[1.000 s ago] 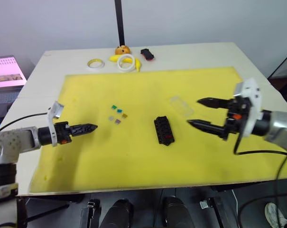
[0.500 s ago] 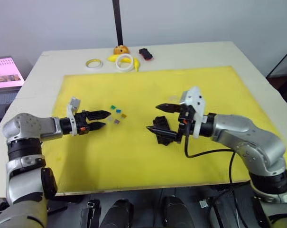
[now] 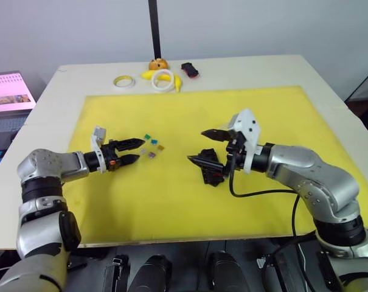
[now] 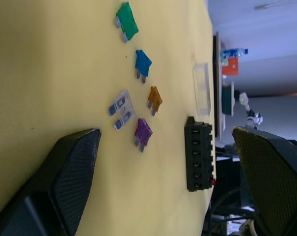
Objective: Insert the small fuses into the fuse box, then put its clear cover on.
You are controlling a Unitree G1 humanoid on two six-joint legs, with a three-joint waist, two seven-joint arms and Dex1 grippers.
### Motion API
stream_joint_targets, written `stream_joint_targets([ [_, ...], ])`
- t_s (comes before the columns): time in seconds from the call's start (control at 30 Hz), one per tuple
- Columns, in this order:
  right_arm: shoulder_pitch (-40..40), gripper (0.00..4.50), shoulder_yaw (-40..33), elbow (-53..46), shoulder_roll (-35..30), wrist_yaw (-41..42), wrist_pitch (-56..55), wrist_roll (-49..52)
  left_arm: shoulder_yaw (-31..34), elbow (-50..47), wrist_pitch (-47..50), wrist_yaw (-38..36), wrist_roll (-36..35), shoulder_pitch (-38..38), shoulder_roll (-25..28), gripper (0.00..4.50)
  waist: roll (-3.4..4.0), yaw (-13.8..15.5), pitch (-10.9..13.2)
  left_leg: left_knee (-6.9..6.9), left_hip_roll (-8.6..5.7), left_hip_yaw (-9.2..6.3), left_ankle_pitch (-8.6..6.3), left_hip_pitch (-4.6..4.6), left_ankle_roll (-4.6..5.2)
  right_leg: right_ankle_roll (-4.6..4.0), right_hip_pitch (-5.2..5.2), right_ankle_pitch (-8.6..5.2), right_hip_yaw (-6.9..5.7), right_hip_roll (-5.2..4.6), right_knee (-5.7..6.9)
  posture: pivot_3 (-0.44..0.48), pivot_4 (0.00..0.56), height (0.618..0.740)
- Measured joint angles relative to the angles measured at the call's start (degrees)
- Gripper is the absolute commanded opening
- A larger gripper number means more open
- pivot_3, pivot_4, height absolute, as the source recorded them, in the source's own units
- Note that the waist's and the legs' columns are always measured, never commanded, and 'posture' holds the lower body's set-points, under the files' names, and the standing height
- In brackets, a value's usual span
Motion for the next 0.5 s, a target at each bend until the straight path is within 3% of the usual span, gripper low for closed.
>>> stream_joint_targets([
  [0.5, -0.06, 4.45, -0.47, -0.01, 0.00, -1.16, 1.17, 0.03, -0.08, 2.89, -3.73, -1.39, 1.01, -1.53, -3.01, 4.50, -0.01, 0.97, -0.01, 0.06, -0.15, -0.13, 0.05, 0.01, -0.05, 0.00, 0.10, 0.00, -0.02, -0.10, 0.04, 0.000, 0.150, 0.740],
])
